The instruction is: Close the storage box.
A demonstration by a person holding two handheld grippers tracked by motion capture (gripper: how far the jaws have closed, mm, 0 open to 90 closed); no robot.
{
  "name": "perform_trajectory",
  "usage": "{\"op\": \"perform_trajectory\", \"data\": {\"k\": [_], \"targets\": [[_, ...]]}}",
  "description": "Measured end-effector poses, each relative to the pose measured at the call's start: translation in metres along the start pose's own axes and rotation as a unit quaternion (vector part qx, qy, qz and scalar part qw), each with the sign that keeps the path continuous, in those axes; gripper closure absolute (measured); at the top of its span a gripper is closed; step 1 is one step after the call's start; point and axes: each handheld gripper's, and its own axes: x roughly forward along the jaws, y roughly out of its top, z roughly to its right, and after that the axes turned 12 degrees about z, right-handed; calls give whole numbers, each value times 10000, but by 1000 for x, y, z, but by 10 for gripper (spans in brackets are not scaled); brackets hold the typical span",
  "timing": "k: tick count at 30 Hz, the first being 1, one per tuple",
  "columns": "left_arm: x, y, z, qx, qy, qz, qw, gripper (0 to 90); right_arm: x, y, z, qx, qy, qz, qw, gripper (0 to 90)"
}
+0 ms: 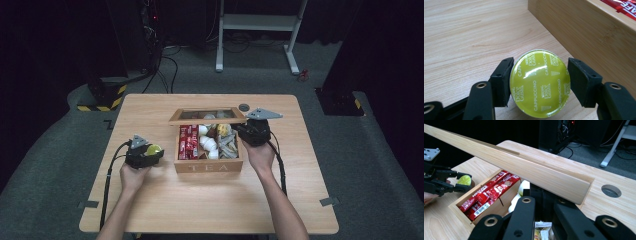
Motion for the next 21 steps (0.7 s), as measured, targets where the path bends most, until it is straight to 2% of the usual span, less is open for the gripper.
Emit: {"op": "perform_trajectory", "data": {"k": [9, 14, 21], "targets": [[3, -3, 0, -16, -40, -43, 10000, 396, -1, -2, 0, 7, 12, 1, 10000, 900], [4, -3, 0, -41, -65, -48, 10000, 363, -1, -3, -1, 37, 8, -15, 10000, 900], [-2, 0, -1, -44, -54, 84, 9999, 313, -1, -4, -1, 22, 22, -10, 10000, 900]]}}
